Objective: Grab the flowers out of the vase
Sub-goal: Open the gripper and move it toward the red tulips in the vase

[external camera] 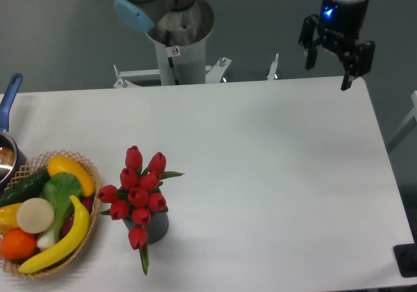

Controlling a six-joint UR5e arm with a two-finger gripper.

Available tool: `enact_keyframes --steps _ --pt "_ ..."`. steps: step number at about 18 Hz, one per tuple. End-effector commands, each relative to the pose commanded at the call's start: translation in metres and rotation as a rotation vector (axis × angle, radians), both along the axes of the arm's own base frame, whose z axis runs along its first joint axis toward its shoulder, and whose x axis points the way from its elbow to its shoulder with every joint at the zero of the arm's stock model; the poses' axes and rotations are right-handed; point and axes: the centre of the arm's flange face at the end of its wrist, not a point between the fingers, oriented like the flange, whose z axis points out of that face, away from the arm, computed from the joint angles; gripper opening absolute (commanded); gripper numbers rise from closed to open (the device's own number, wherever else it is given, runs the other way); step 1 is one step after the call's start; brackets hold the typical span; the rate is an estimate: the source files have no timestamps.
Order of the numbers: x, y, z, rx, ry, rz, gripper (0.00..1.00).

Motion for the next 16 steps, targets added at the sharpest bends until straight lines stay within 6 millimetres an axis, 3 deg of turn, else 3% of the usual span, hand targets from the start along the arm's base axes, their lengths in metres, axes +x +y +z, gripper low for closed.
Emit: enact_keyframes --steps 8,16 --pt "0.002 0.005 -0.004 0.04 -0.021 0.055 1.0" --pt "0.023 0.021 -0.045 0.274 -0.081 0.262 1.0"
